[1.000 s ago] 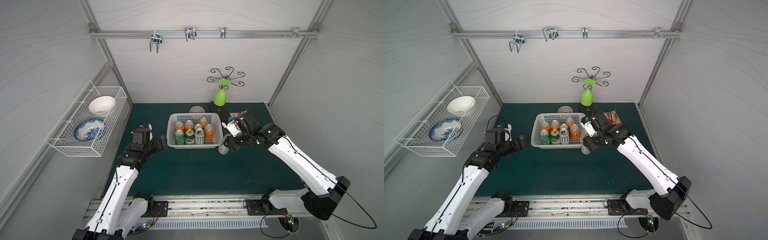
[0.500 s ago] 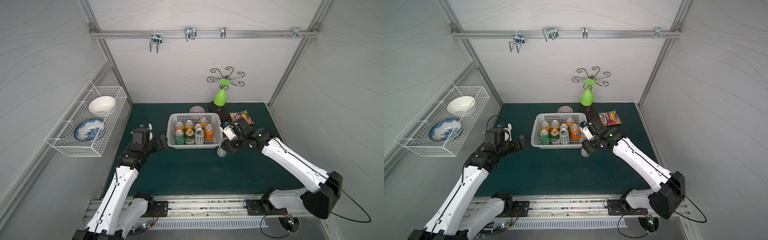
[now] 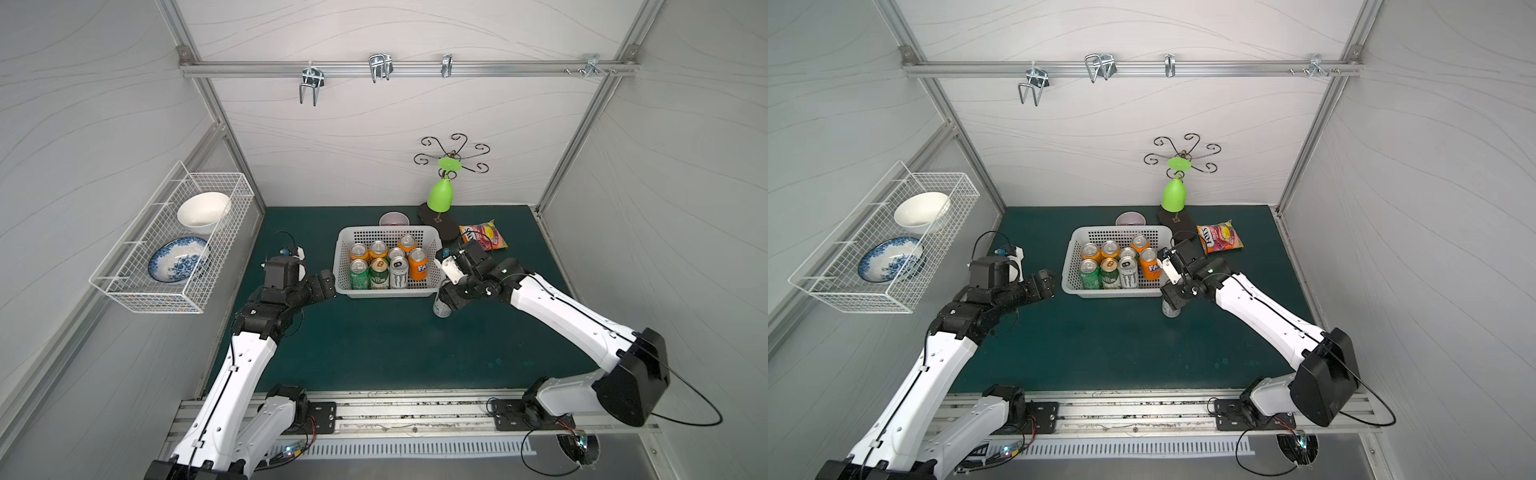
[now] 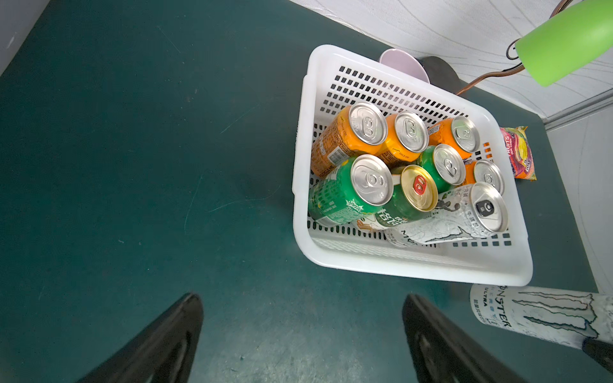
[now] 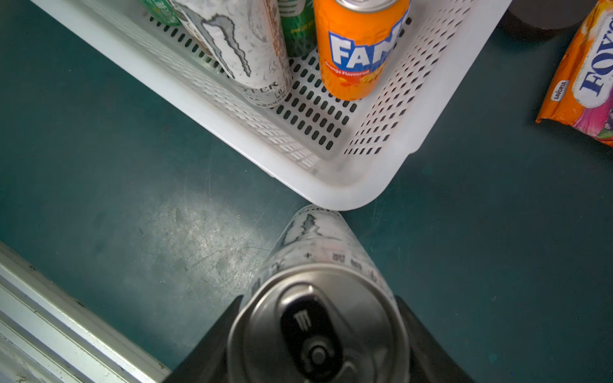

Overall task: Take out the drinks from the basket
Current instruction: Place the drink at the center of the board.

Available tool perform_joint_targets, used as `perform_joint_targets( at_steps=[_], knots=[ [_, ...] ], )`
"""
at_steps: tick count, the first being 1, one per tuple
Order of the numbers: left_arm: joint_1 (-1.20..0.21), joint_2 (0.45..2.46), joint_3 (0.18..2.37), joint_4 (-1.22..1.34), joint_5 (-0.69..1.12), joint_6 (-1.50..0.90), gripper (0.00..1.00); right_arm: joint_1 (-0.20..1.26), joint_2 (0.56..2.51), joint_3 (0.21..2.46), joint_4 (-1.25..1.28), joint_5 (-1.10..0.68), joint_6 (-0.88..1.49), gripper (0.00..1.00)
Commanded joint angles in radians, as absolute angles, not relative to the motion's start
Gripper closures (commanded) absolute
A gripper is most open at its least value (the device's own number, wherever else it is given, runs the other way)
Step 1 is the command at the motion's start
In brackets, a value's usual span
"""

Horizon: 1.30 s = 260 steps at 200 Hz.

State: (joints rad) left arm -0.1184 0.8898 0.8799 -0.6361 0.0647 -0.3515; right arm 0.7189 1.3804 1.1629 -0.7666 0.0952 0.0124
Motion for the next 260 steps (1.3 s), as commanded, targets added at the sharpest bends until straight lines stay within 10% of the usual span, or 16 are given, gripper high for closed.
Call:
perform_joint_targets(
  at_steps=[1,151,260],
  knots=[
    [-0.112,0.877,0.879,-0.594,0.074,-0.341,0.02,0.725,1.383,1.163,-0.698,0.098,0.031,0.50],
    [-0.112,0.881,0.879,-0.596,0.076,-0.339,0.02,0.725,1.419,1.108,-0.664,0.107,0.043,0.43],
    [-0.111,0.885,0.885,-0.597,0.090,-0.328,0.02,0.724,1.368,1.133,-0.686,0.127,0.036,0.06]
  ],
)
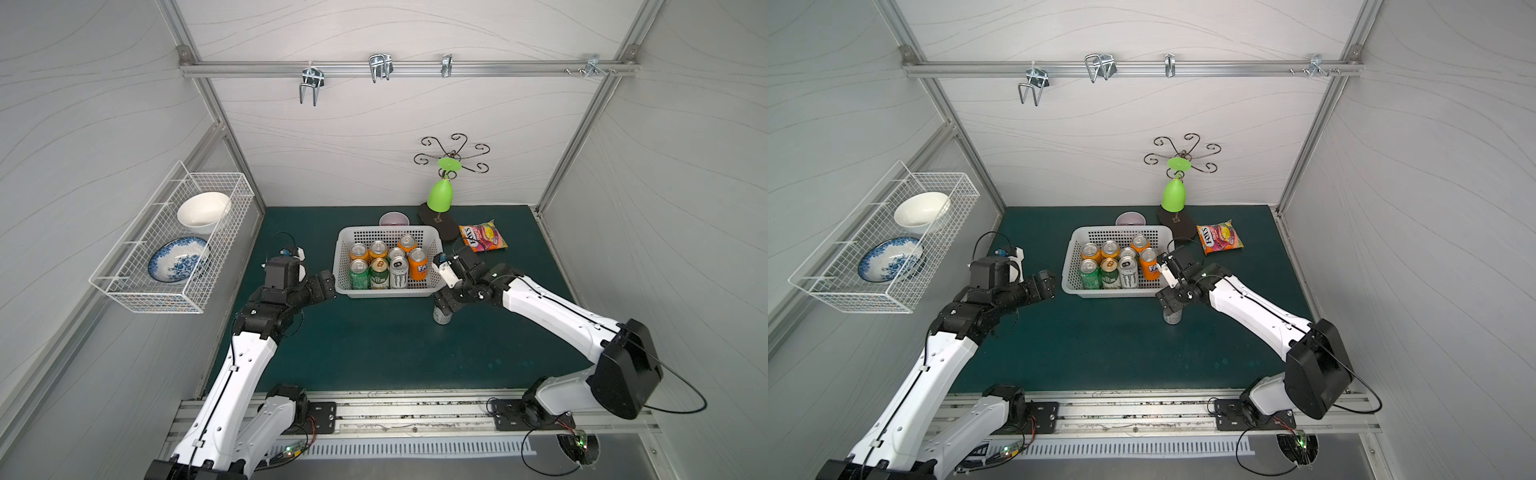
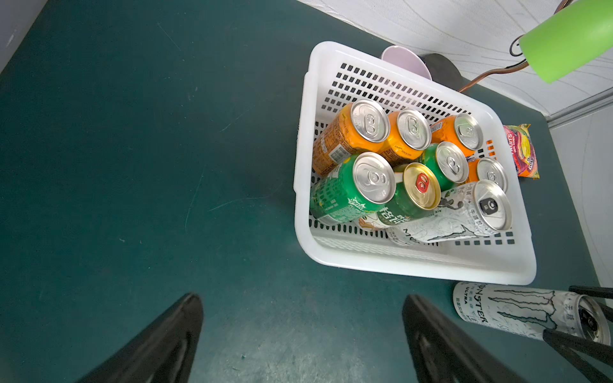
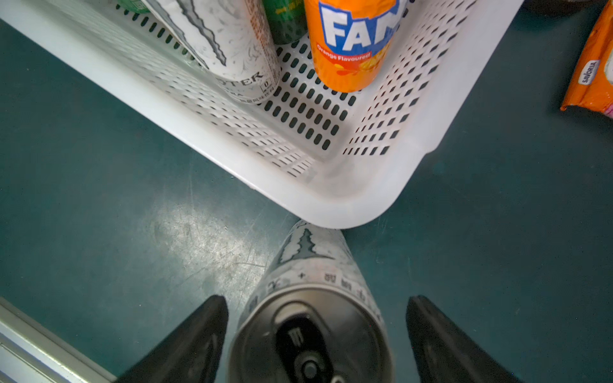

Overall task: Take out the drinks from the basket
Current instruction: Place the drink at the center of the board.

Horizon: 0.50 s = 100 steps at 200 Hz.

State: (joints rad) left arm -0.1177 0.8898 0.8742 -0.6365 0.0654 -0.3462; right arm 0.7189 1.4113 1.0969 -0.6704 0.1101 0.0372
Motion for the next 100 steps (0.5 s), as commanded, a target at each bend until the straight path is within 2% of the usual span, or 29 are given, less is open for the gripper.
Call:
perform_joint_targets(
  at_steps=[1,13,64,100],
  knots=[
    [-0.111,0.885,0.887,-0.596,0.090,-0.328,0.02,0.724,1.367,1.135,-0.688,0.126,0.035,0.06],
    [-0.112,0.890,0.889,-0.597,0.102,-0.324,0.02,0.724,1.351,1.151,-0.706,0.123,0.025,0.01],
    [-0.111,0.895,0.895,-0.597,0.121,-0.315,0.02,0.708,1.268,1.216,-0.796,0.070,-0.007,0.01],
    [-0.113,0.894,0.891,-0.595,0.121,-0.311,0.02,0.635,1.145,1.195,-0.808,0.023,0.011,0.01]
  ],
)
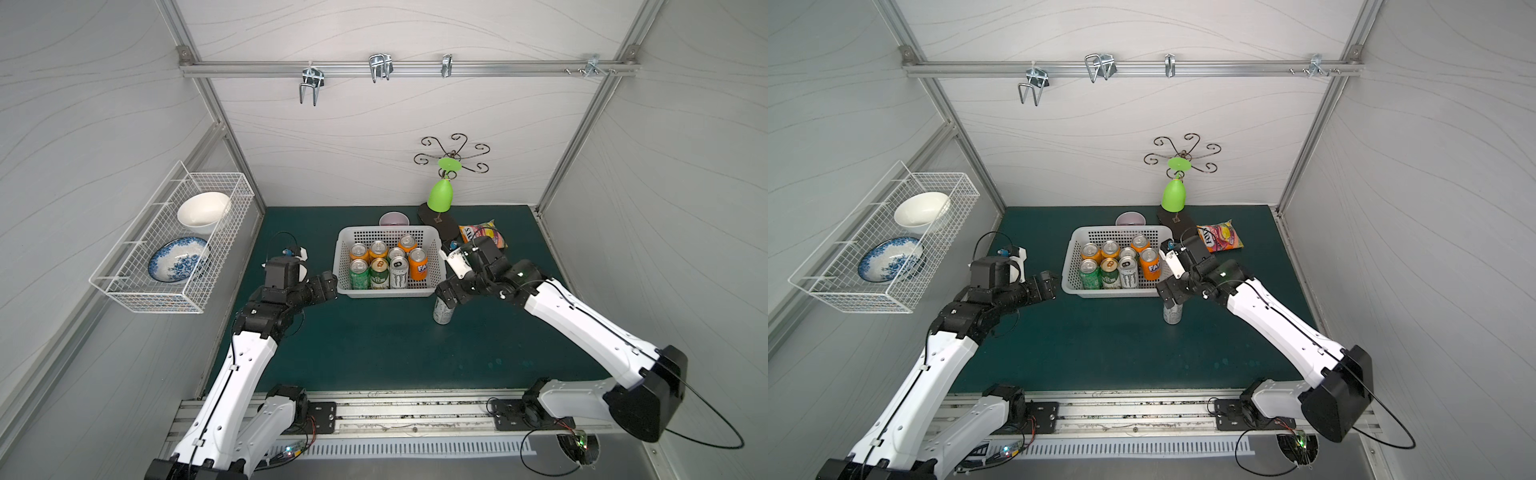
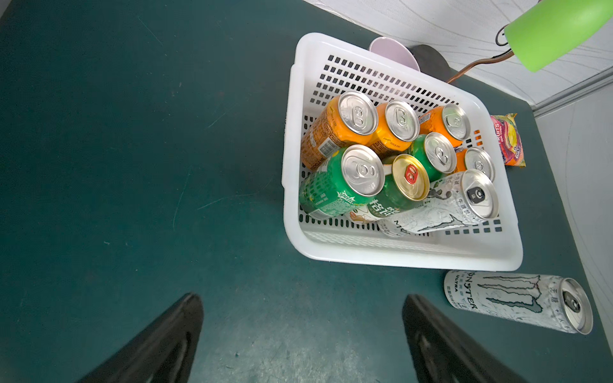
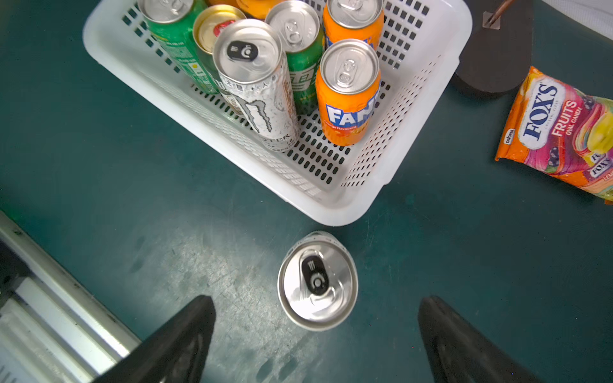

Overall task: Take out the drinks from the basket
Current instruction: Place the drink at the center of the board, then pick up the drink from the basket.

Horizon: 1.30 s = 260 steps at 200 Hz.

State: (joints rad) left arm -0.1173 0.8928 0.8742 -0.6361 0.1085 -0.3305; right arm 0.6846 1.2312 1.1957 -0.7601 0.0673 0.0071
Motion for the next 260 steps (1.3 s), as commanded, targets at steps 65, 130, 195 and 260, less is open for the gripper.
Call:
perform_joint_targets(
  at_steps=[65,130,195,260],
  knots=[
    [-0.111,0.902,0.899,-0.591,0.121,-0.308,0.02,0.321,0.952,1.068,-0.810,-0.071,0.064,0.01],
    [-0.119,0.927,0.939,-0.575,0.189,-0.307,0.02,0.234,0.875,0.975,-0.752,-0.070,0.129,0.01],
    [-0.299,1.055,1.061,-0.552,0.120,-0.299,0.02,0.232,0.874,0.974,-0.750,-0.078,0.125,0.01],
    [-0.475,1.294,1.253,-0.571,0.067,-0.241,0.02,0.232,0.873,0.968,-0.750,-0.077,0.121,0.01]
  ],
)
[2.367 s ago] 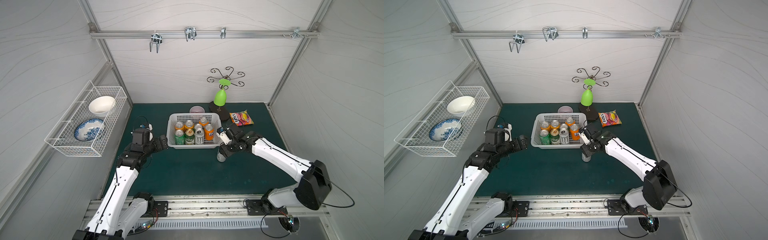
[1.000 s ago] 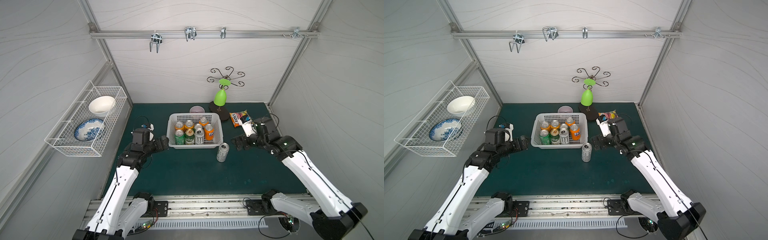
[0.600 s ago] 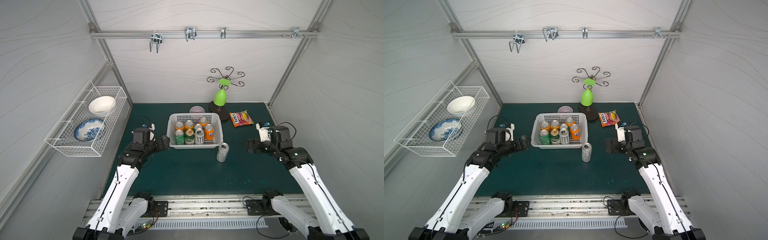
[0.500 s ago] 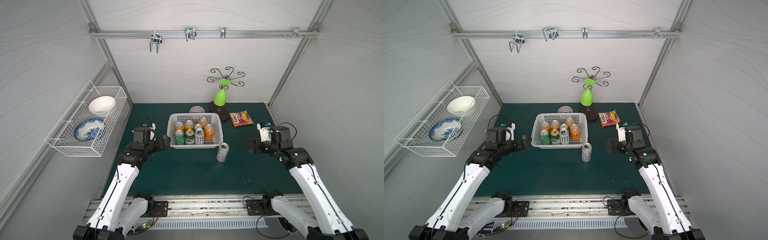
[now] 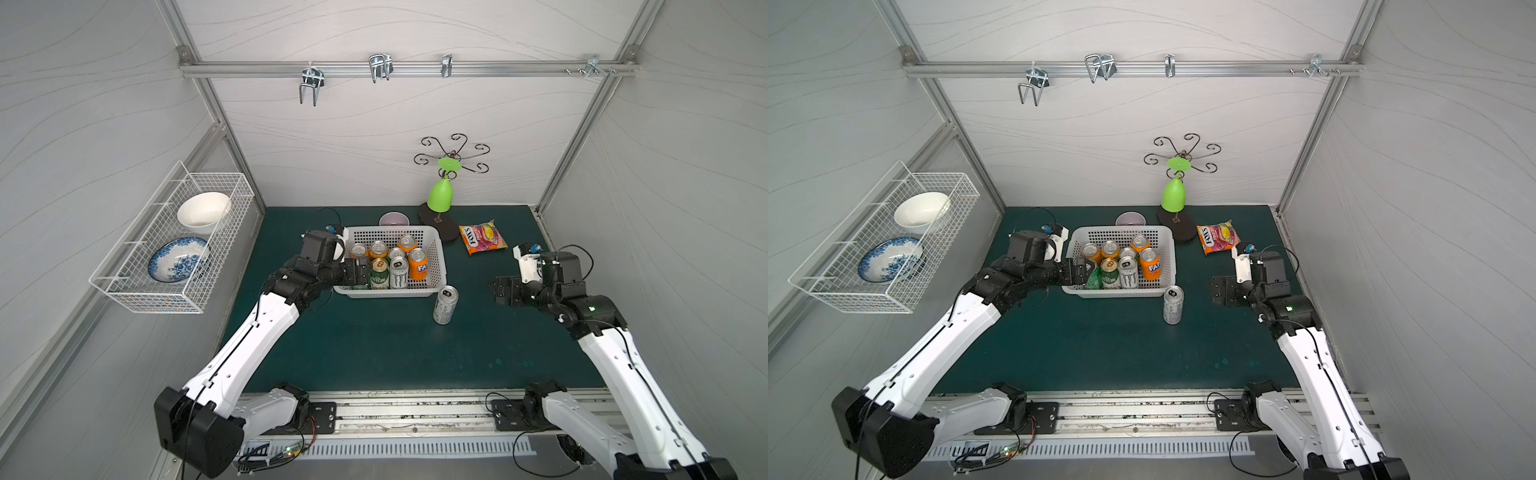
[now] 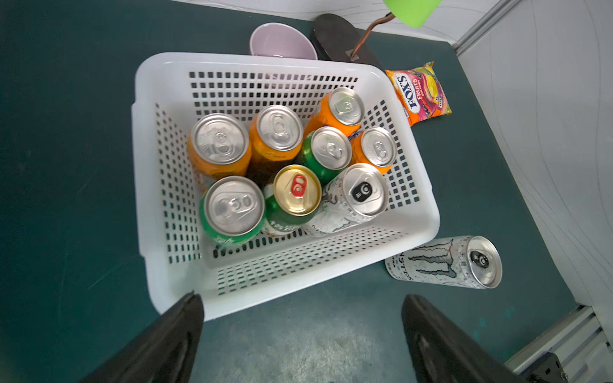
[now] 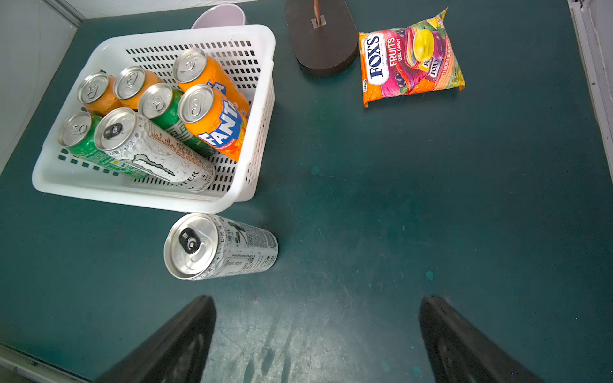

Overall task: Take out the drinks from the basket
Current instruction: Pick up the drink from the basket.

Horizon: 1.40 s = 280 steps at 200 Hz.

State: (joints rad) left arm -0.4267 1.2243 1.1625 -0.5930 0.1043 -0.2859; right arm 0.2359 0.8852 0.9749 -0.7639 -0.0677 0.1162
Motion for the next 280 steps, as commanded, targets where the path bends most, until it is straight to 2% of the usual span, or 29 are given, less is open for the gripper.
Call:
perform_joint_targets(
  at_steps=[1,104,182,280],
  knots=[
    [-0.478,1.298,1.256,-0.572,0.066,-0.239,0.02,0.232,0.874,0.967,-0.750,-0.077,0.121,0.01],
    [-0.581,1.689,1.529,-0.636,0.071,-0.161,0.02,0.232,0.871,0.959,-0.750,-0.081,0.115,0.01],
    [-0.635,1.853,1.640,-0.706,-0.047,-0.134,0.02,0.232,0.869,0.956,-0.747,-0.086,0.112,0.01],
    [-0.675,1.957,1.699,-0.776,-0.172,-0.113,0.21,0.232,0.868,0.954,-0.743,-0.093,0.110,0.01]
  ],
)
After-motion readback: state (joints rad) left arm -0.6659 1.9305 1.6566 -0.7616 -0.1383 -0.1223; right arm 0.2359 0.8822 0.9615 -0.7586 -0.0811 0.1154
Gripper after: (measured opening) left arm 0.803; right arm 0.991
